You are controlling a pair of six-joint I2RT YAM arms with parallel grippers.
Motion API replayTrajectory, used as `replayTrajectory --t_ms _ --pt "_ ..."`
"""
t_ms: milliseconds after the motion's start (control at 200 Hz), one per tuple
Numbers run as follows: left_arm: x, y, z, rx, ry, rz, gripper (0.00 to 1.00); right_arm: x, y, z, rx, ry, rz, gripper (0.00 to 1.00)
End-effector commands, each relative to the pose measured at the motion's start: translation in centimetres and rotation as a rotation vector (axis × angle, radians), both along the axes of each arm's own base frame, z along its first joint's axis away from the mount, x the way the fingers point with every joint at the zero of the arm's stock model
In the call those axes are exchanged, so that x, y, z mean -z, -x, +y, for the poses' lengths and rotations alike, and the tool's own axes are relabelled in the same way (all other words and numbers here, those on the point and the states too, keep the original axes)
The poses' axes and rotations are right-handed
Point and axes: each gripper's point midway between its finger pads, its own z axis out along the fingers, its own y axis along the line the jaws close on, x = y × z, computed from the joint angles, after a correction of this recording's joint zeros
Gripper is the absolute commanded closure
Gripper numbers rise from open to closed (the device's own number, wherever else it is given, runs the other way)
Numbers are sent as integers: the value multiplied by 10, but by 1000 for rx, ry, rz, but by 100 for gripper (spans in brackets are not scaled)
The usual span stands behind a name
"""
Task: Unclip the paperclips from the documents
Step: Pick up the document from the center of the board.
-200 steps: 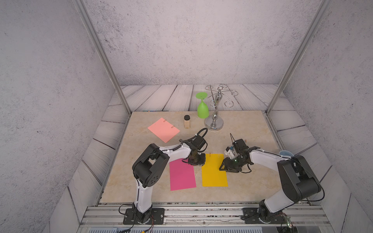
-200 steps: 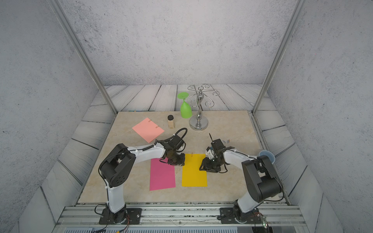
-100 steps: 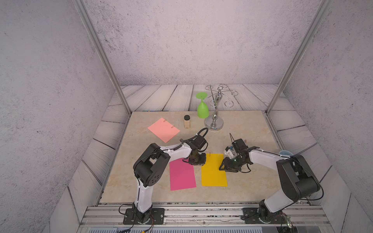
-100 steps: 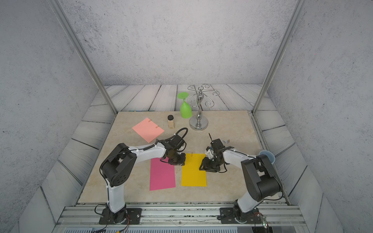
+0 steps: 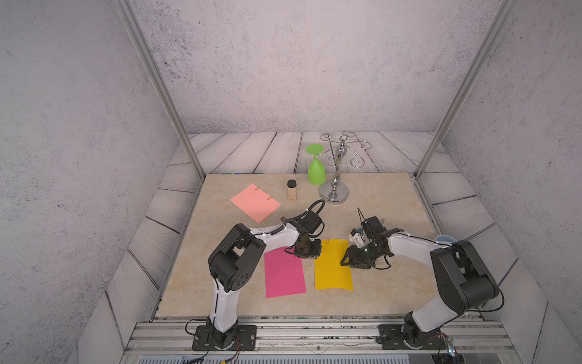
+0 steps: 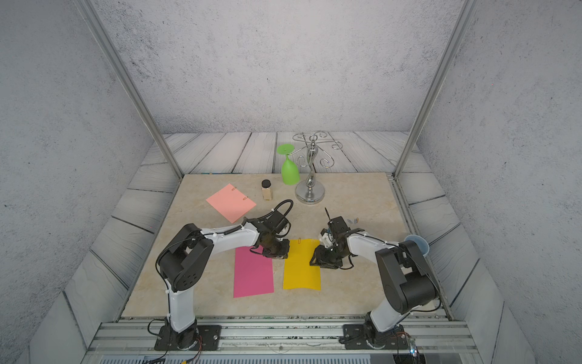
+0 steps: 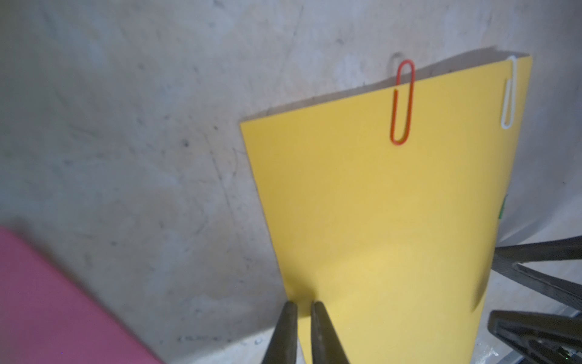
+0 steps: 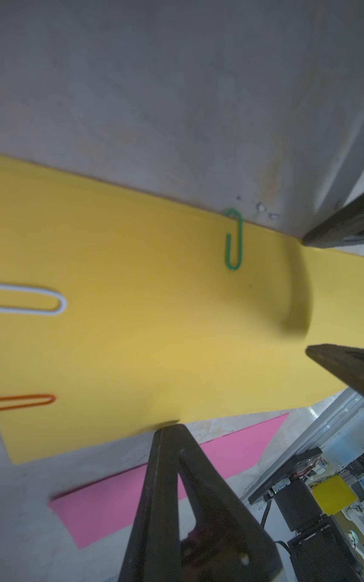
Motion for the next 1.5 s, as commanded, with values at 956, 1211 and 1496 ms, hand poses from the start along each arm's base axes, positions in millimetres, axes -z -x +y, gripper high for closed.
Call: replayTrajectory --t_ms 956,1211,1496 --pt "17 10 -9 26 -17 55 88 21 7 28 -35 -34 79 18" --pt "17 9 -10 25 -10 55 88 18 5 34 -47 -36 75 20" --pt "15 9 -11 29 -4 51 89 5 -3 41 -42 -68 37 38"
